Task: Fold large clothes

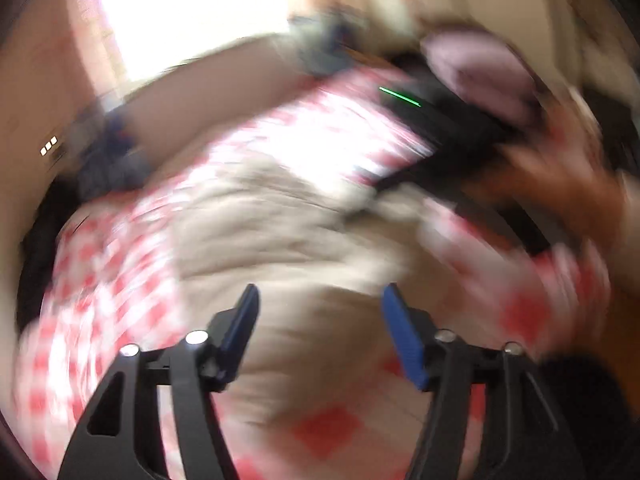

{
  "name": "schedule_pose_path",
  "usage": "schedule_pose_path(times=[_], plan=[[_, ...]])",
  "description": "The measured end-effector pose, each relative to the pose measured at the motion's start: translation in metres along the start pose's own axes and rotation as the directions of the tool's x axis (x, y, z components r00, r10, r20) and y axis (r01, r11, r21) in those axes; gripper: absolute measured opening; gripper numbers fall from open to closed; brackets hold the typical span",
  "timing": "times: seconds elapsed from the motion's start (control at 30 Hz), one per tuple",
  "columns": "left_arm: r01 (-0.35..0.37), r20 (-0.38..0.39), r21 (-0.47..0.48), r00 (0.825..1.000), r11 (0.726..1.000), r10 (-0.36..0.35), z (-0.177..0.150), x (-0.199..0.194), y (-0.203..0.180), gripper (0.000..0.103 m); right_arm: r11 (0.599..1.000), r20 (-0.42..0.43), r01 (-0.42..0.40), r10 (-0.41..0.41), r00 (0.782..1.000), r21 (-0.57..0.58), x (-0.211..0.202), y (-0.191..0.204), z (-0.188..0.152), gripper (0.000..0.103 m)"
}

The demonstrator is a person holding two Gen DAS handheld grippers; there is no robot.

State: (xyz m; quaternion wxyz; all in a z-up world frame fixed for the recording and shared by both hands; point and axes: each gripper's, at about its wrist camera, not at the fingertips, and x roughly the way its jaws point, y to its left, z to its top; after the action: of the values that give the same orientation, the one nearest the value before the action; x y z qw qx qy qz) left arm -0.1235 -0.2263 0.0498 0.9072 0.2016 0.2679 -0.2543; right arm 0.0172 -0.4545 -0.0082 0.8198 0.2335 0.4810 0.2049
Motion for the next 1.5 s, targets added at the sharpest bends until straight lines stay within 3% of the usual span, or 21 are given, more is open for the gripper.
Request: schedule_pose_path(times=[0.1,0.13,0.2,0.3,0.4,0.47,0.5,0.6,0.67,0.77,0.87,0.97,1.03,1.1,1.17,1.23,1.27,1.3,1.37,1.4,1.5], plan=[[-0.09,0.017,-0.24,0.995,0.967,0.096,0.014,0.041,0.074,0.078,0.995,0.052,-0.097,0.099,0.994,-0.032,-0.009,0.012,-0.003,0.09],[-0.064,-0.046,-0.298,0.998,0.952,0.052,0.016,0.073,0.088,0.078,0.99,0.067,-0.137,0.139,0.988,-0.035,-0.014,0.013,-0.006,0.09],[0.035,-0.171,-0.374,0.98,0.927,-0.105,0.009,0.132,0.097,0.075,0.978,0.086,-0.207,0.209,0.974,-0.036,-0.021,0.018,-0.012,0.09],[0.016,-0.172,-0.277,0.983,0.961,-0.066,0.016,0.14,0.064,0.073,0.955,0.115,-0.289,0.294,0.949,-0.057,-0.035,0.026,-0.004,0.09],[0.062,-0.135,-0.141,0.987,0.988,-0.082,0.037,0.123,0.024,0.059,0.936,0.165,-0.347,0.352,0.921,-0.06,-0.058,0.022,-0.012,0.09],[0.099,-0.175,-0.048,0.979,0.994,-0.106,0.034,0.128,-0.008,0.058,0.982,0.176,-0.185,0.179,0.968,0.02,-0.057,-0.002,-0.024,0.09],[0.083,-0.195,-0.012,0.977,0.997,-0.083,0.026,0.134,-0.019,0.058,0.993,0.206,-0.094,0.078,0.975,0.071,-0.061,-0.016,-0.031,0.09],[0.069,-0.201,0.001,0.977,0.998,-0.067,0.017,0.151,-0.04,0.058,0.992,0.325,-0.097,0.064,0.944,0.086,-0.086,-0.016,-0.038,0.09],[0.057,-0.2,0.029,0.979,0.998,-0.05,0.015,0.151,-0.05,0.058,0.989,0.346,-0.144,0.126,0.93,0.025,-0.094,0.003,-0.025,0.09],[0.092,-0.205,0.043,0.975,0.995,-0.081,0.014,0.141,-0.049,0.058,0.974,0.199,-0.19,0.163,0.966,0.124,-0.06,0.0,0.004,0.091],[0.195,-0.198,-0.068,0.959,0.978,-0.205,0.012,0.104,-0.027,0.058,0.975,0.023,-0.021,0.016,1.0,0.219,-0.005,-0.024,0.008,0.085],[0.161,-0.105,-0.264,0.975,0.951,-0.195,0.005,0.058,0.034,0.065,0.981,0.055,0.033,-0.044,0.998,0.192,-0.006,-0.019,-0.001,0.084],[0.067,-0.083,-0.434,0.99,0.898,-0.114,-0.007,0.052,0.086,0.083,0.983,0.058,0.081,-0.091,0.994,0.166,-0.004,-0.012,-0.001,0.084],[0.022,-0.127,-0.609,0.984,0.793,-0.124,-0.028,0.076,0.135,0.087,0.982,0.064,0.101,-0.113,0.992,0.161,-0.004,-0.008,-0.002,0.085],[0.062,-0.167,-0.737,0.949,0.673,-0.269,-0.055,0.121,0.159,0.087,0.981,0.082,0.091,-0.107,0.991,0.17,-0.005,-0.009,-0.005,0.085],[0.151,-0.11,-0.809,0.91,0.569,-0.399,-0.076,0.151,0.154,0.089,0.983,0.122,0.06,-0.082,0.989,0.175,-0.003,-0.009,-0.008,0.088],[0.204,-0.062,-0.822,0.896,0.532,-0.439,-0.079,0.156,0.149,0.088,0.985,0.14,0.039,-0.063,0.988,0.166,0.006,-0.014,-0.008,0.092],[0.26,-0.027,-0.81,0.878,0.525,-0.477,-0.075,0.157,0.144,0.086,0.987,0.158,0.018,-0.044,0.986,0.158,0.011,-0.013,-0.01,0.096],[0.262,-0.06,-0.723,0.898,0.639,-0.436,-0.056,0.144,0.127,0.086,0.99,0.174,0.003,-0.027,0.984,0.138,0.026,-0.004,-0.002,0.097],[0.263,-0.067,-0.696,0.903,0.668,-0.425,-0.05,0.136,0.127,0.086,0.991,0.18,-0.009,-0.016,0.984,0.135,0.029,0.005,0.001,0.097],[0.188,-0.096,-0.643,0.942,0.743,-0.322,-0.04,0.097,0.155,0.086,0.978,0.16,-0.181,0.163,0.974,0.105,0.064,0.045,0.014,0.097]])
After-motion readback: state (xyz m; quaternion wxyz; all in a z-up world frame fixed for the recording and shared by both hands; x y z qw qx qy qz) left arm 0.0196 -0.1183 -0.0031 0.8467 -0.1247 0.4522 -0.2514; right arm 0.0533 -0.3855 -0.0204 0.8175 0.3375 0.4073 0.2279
